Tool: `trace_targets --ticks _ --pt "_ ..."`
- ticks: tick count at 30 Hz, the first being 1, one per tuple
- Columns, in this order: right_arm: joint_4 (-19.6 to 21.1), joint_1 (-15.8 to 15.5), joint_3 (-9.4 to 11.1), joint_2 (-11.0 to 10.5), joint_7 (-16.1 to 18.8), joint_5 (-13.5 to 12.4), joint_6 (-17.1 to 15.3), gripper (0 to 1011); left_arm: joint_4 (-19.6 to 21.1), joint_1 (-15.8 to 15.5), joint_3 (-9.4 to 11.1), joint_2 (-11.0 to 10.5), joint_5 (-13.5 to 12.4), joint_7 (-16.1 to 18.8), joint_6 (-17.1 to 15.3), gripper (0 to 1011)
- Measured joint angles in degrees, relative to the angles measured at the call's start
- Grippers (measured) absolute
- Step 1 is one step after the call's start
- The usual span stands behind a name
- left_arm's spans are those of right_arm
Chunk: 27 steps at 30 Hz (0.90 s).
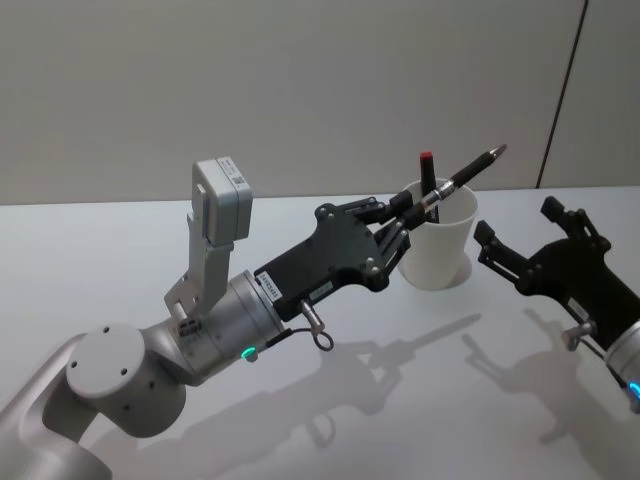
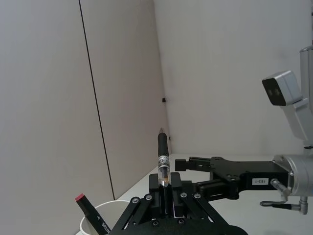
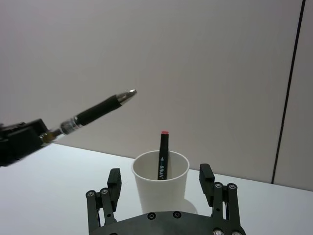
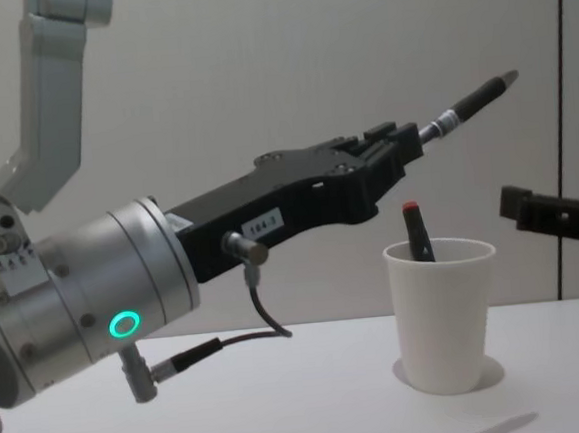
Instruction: Place the pen into the pen holder.
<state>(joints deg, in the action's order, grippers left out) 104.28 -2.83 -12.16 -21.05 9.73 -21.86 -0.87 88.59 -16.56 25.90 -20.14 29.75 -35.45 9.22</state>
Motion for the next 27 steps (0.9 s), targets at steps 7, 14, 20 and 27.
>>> trace_targets --ticks 7,14,20,27 --pt "1.7 -1.6 0.6 -0.9 2.5 -5.5 0.2 1001 -0.1 0.0 0.0 0.0 -0.1 0.0 0.0 145" --pt "2.9 -3.0 1.3 -1.6 4.3 -11.5 0.2 1002 -0.1 -0.1 0.0 0.1 -0.2 0.1 0.0 145" --pt "3.5 -4.1 1.9 -2.0 5.6 -17.5 0.2 1001 -0.1 -0.1 0.0 0.1 -0.2 0.1 0.0 145" --pt "3.7 -5.2 2.6 -2.2 6.8 -24.5 -0.2 1001 -0.1 -0.1 0.0 0.1 -0.3 0.1 0.0 145"
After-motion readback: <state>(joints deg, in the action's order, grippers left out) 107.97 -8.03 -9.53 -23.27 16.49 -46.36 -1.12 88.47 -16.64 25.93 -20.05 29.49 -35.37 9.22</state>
